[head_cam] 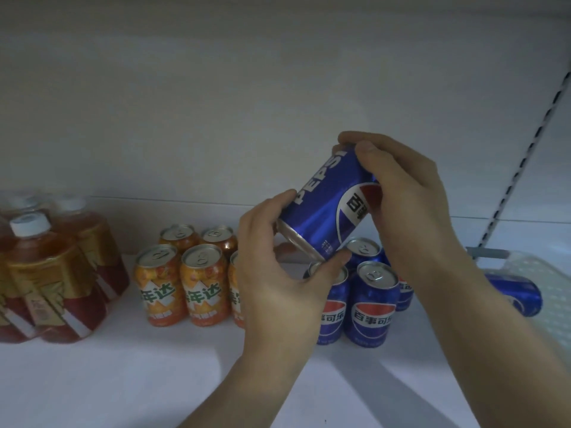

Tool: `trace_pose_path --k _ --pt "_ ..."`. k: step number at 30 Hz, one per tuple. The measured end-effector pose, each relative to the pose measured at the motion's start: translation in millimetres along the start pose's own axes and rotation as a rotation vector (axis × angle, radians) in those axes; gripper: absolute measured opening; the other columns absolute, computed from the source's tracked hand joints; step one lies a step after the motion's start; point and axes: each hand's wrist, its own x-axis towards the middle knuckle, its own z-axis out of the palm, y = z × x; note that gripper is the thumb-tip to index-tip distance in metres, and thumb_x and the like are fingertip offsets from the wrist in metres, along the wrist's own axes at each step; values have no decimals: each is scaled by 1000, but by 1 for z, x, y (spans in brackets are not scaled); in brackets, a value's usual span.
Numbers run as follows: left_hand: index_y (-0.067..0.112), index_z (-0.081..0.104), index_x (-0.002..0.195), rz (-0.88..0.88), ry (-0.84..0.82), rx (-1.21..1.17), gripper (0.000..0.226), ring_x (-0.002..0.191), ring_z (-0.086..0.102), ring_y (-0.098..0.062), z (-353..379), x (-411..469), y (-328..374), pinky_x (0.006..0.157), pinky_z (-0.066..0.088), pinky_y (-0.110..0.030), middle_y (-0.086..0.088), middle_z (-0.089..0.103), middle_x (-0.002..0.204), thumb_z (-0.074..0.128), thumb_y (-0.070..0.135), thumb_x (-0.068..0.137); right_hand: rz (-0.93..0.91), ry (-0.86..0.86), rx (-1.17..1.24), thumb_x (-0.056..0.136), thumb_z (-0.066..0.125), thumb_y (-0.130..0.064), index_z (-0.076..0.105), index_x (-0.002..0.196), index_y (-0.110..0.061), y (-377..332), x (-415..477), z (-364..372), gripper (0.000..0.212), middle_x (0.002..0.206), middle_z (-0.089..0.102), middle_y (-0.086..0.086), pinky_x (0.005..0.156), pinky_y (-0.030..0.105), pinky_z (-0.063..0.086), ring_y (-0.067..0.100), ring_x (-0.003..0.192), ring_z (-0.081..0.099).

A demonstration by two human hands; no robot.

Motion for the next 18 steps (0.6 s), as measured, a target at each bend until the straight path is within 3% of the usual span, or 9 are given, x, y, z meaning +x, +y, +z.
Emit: trace_pose_path --k 4,8,10,15,18 --pt "48 50 124 -38 -3 -40 80 115 65 -20 1 -2 4 84 60 -33 9 59 129 94 29 59 -69 92 -14 104 56 -18 77 108 -15 1 -3 7 21 98 79 -6 73 21 56 7 86 74" --pt "29 54 128 -135 -36 -137 84 110 68 -12 3 -5 8 82 60 -26 4 62 128 96 14 57 -144 237 -12 107 55 -30 76 95 -11 1 -7 14 30 84 79 -3 67 19 55 9 76 74" --pt "26 55 128 -161 -51 -159 82 107 69 -7 4 -6 12 80 60 -22 6 64 125 93 18 56 -175 277 -19 105 58 -34 76 92 -9 1 -8 16 33 83 78 1 65 20 54 11 72 73" --pt "33 60 120 -234 -108 -225 74 100 71 -5 2 -8 17 75 59 -19 16 72 111 96 38 54 -98 231 64 102 61 -41 77 88 -13 -6 -9 16 35 85 79 7 72 34 63 24 78 76" --pt "28 64 118 -261 -178 -291 57 96 74 -11 3 -9 20 73 60 -22 11 76 106 85 42 67 1 111 193 102 57 -40 74 89 -14 -9 -10 13 34 91 80 9 74 36 63 27 84 77"
